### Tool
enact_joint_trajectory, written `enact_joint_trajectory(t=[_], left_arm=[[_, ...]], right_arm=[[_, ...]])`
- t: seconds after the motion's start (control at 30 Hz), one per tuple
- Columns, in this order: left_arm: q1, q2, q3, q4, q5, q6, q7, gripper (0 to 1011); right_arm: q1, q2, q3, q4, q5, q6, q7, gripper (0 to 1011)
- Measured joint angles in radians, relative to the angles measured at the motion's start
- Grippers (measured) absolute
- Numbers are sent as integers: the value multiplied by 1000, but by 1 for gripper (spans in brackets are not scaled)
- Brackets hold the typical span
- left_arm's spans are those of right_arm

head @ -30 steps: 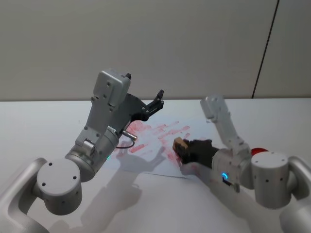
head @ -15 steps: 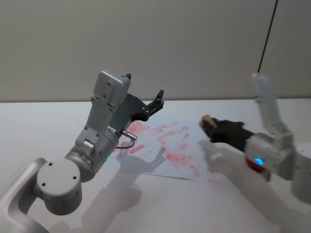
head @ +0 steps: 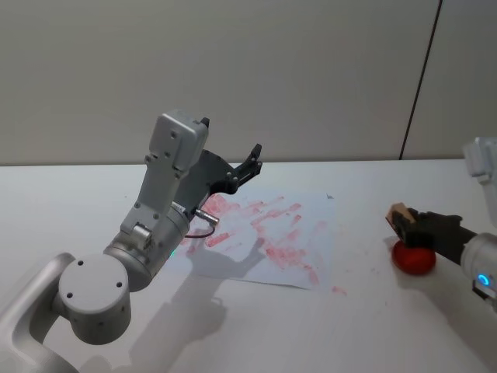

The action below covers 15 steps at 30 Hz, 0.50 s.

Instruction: Use the one hand to pick up the stamp and affix it onto the A4 paper.

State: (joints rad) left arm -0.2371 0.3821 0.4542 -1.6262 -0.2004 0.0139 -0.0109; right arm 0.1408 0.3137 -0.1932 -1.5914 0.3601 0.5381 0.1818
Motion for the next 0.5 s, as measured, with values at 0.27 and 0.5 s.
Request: enact_joint_trajectory(t=[0.27,0.5], left_arm=[[0,0,0,0,0,0,0,1001],[0,0,0,0,0,0,0,1001]], right_arm=[[-6,21,8,8,-18,5,14,217],[4,23,2,31,-44,16,38,217]])
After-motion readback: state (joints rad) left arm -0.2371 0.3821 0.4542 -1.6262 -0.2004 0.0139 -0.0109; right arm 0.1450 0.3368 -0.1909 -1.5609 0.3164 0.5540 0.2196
